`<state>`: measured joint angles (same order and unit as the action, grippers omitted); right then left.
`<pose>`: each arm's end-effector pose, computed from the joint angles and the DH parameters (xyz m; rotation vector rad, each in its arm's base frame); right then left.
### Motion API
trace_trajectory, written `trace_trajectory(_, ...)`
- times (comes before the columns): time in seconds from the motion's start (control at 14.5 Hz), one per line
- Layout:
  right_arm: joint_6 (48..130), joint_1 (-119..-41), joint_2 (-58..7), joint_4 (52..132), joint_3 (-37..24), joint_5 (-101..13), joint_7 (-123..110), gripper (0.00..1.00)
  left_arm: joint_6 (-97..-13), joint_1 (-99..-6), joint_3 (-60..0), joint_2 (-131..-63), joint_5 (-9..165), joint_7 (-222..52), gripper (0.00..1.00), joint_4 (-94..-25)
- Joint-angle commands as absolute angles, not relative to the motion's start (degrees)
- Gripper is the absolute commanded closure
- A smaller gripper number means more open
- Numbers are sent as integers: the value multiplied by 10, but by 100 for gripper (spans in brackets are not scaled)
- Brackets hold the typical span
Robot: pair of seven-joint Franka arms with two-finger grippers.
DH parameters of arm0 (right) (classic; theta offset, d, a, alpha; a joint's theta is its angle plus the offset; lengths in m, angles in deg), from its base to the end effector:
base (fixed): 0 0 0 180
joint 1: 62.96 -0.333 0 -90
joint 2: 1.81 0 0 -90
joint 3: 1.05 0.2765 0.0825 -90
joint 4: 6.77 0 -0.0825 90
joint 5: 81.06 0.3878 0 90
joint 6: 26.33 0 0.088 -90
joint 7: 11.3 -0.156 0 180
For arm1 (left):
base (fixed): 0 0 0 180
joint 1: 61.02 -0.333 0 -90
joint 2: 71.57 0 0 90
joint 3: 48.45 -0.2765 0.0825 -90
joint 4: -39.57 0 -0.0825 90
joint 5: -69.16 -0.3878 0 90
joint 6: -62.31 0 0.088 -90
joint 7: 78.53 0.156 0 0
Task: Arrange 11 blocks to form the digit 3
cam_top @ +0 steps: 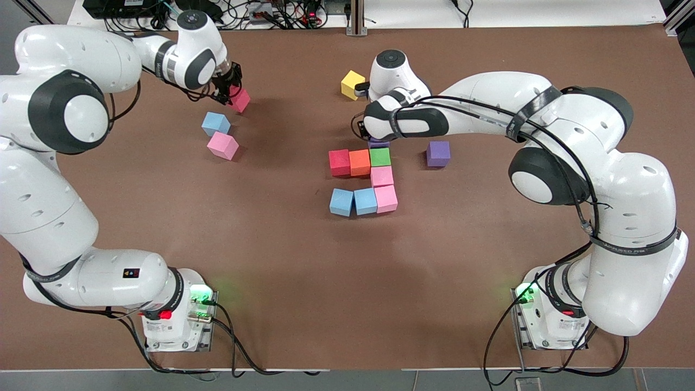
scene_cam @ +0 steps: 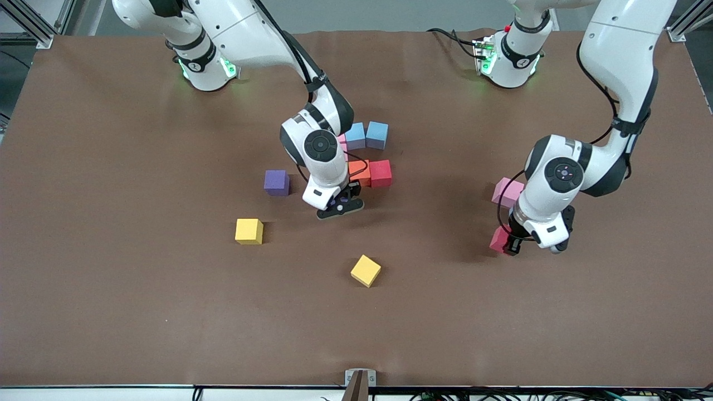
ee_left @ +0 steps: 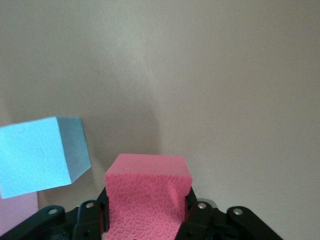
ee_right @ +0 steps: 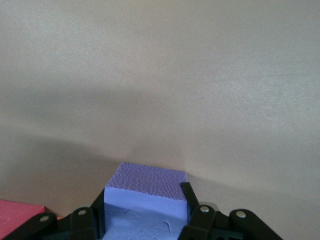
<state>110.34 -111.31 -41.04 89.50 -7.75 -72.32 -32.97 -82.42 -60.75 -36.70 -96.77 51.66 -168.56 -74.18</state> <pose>0.4888 0.4461 0.1247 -3.0721 -0.4113 -0.0095 0.6017 -0.1251 0.1691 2.6109 1.6841 0.2409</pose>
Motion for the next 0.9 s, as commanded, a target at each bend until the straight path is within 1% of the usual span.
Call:
trace_trajectory(0.0, 1104, -1123, -399, 919, -85, -721, -327, 93, -789, -613, -356, -957, 534, -1686, 59, -720)
trace_trajectory(0.14, 1102, -1122, -399, 919, -86, -721, -330, 93, -751, -614, -356, -959, 535, -1682, 60, -692)
trace_trajectory(0.35, 1101, -1121, -398, 926, -86, -721, -331, 93, -680, -612, -356, -981, 535, -1680, 62, -630)
trace_trajectory(0.55, 1102, -1121, -398, 928, -87, -721, -334, 93, -676, -613, -356, -985, 554, -1674, 63, -612)
trace_trajectory(0.83, 1103, -1121, -399, 928, -87, -721, -334, 92, -676, -613, -356, -986, 556, -1667, 63, -607)
